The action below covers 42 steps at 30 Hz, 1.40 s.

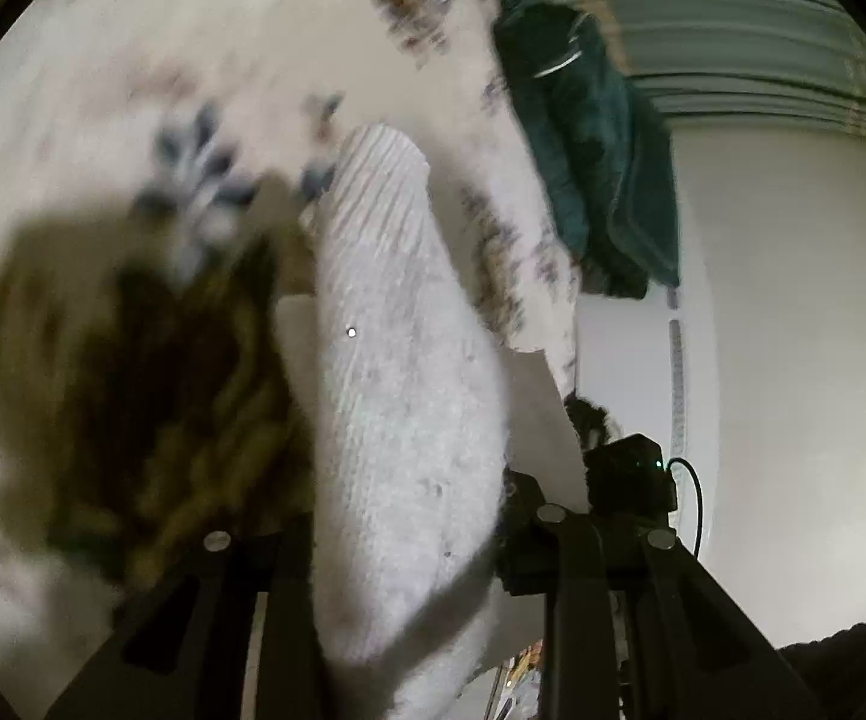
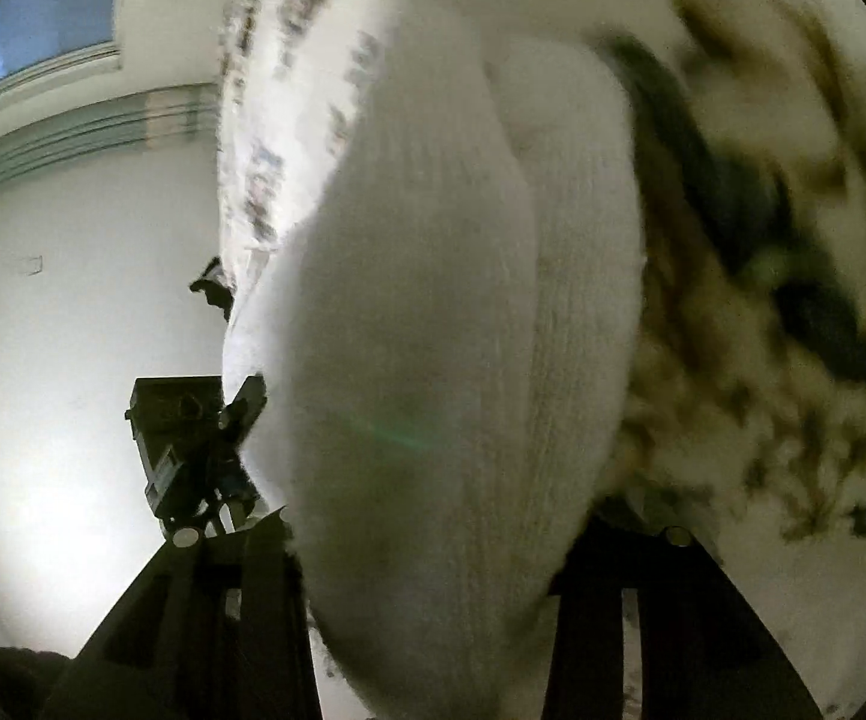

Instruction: Fold small clothes

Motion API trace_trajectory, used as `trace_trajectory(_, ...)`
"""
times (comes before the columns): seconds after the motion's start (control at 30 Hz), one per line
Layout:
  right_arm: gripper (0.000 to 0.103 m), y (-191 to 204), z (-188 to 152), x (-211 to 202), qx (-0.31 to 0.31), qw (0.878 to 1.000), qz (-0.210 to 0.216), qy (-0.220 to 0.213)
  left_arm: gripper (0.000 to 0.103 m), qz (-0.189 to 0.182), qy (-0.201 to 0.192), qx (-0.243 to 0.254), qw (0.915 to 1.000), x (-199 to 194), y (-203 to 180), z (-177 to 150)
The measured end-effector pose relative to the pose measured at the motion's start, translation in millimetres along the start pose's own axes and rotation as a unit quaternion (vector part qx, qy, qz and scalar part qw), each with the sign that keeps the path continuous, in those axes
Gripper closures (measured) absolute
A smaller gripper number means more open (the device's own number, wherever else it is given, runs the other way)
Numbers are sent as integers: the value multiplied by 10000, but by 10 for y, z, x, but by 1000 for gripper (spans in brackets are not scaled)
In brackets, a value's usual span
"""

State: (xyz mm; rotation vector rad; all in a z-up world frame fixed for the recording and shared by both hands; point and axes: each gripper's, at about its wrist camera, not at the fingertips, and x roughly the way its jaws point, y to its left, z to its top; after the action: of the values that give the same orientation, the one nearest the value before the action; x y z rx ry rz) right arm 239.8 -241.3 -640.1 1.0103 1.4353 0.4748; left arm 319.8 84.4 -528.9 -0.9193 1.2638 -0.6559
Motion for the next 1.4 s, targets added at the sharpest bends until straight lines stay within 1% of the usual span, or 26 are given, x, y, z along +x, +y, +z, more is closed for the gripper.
trace_trajectory(0.07, 61, 252, 194, -96, -105, 9998, 37, -168, 79, -30, -55, 153, 9999, -68, -148, 248)
trace_trajectory(0.17, 61, 599, 614, -174, -266, 9989, 114, -367, 79, 45, -186, 353, 9992, -92, -381, 774)
trace_trajectory(0.23, 61, 810, 997, -178, -418, 9978, 166, -484, 79, 128, -311, 538, 9980, -86, -502, 1143)
trace_trajectory(0.27, 61, 892, 1168, -163, -489, 9972, 183, -536, 79, 211, -400, 638, 9969, -51, -576, 1403)
trace_trajectory(0.37, 61, 1088, 1826, -77, -681, 9954, 259, -617, 78, 361, -573, 756, 9948, 76, -623, 1982)
trace_trajectory(0.5, 61, 1150, 2710, 152, -795, 9947, 219, -618, 78, 618, -719, 869, 9917, 333, -471, 2696)
trace_trajectory(0.57, 61, 1084, 3143, 288, -816, 9949, 131, -578, 78, 716, -727, 835, 9913, 502, -338, 2968)
trace_trajectory(0.67, 61, 917, 3531, 478, -692, 9961, 9, -547, 78, 898, -624, 802, 9908, 821, -107, 3300)
trace_trajectory(0.73, 60, 773, 3687, 580, -616, 9967, -112, -518, 77, 1094, -488, 770, 9898, 986, 54, 3439)
trace_trajectory(0.77, 60, 722, 3717, 641, -562, 9971, -174, -483, 77, 1181, -426, 718, 9895, 1062, 120, 3501)
trace_trajectory(0.8, 58, 665, 3753, 659, -500, 9975, -211, -442, 74, 1254, -392, 685, 9890, 1105, 168, 3525)
trace_trajectory(0.9, 45, 627, 3774, 654, -434, 9975, -483, -274, 73, 1245, -327, 577, 9900, 1110, 204, 3515)
trace_trajectory(0.93, 39, 632, 3734, 616, -456, 9960, -722, -258, 68, 1299, -315, 607, 9892, 1089, 185, 3489)
trace_trajectory(0.97, 37, 634, 3688, 534, -517, 9938, -940, -292, 65, 1458, -329, 668, 9865, 1058, 154, 3452)
trace_trajectory(1.0, 33, 639, 3642, 501, -623, 9903, -1194, -340, 61, 1729, -384, 753, 9813, 1011, 110, 3408)
trace_trajectory(1.03, 26, 677, 3553, 456, -799, 9835, -1563, -429, 55, 1959, -423, 809, 9764, 977, 75, 3354)
trace_trajectory(1.07, 23, 713, 3452, 421, -907, 9771, -1857, -509, 55, 2177, -487, 868, 9709, 918, 36, 3259)
trace_trajectory(1.1, 22, 755, 3359, 418, -960, 9727, -2045, -536, 55, 2305, -546, 897, 9674, 877, 9, 3193)
trace_trajectory(1.17, 20, 821, 3236, 366, -1029, 9592, -2547, -664, 47, 2577, -666, 958, 9592, 816, -66, 3069)
trace_trajectory(1.2, 18, 882, 3162, 345, -1089, 9502, -2821, -754, 41, 2742, -753, 1005, 9534, 778, -120, 2986)
trace_trajectory(1.23, 16, 996, 3084, 335, -1170, 9380, -3144, -869, 38, 2924, -859, 1081, 9463, 746, -179, 2903)
trace_trajectory(1.27, 13, 1075, 2927, 311, -1251, 9264, -3422, -951, 35, 3180, -923, 1243, 9354, 724, -278, 2787)
trace_trajectory(1.3, 6, 1163, 2833, 310, -1316, 9136, -3708, -1028, 23, 3363, -945, 1358, 9271, 731, -333, 2734)
trace_trajectory(1.33, 1, 1265, 2713, 300, -1398, 8968, -4039, -1142, 6, 3578, -967, 1472, 9170, 732, -404, 2653)
trace_trajectory(1.37, 1, 1308, 2588, 217, -1444, 8836, -4276, -1247, 1, 3737, -983, 1578, 9087, 720, -488, 2548)
trace_trajectory(1.4, 1, 1436, 2543, 240, -1442, 8734, -4455, -1337, 0, 3855, -1020, 1652, 9020, 696, -545, 2463)
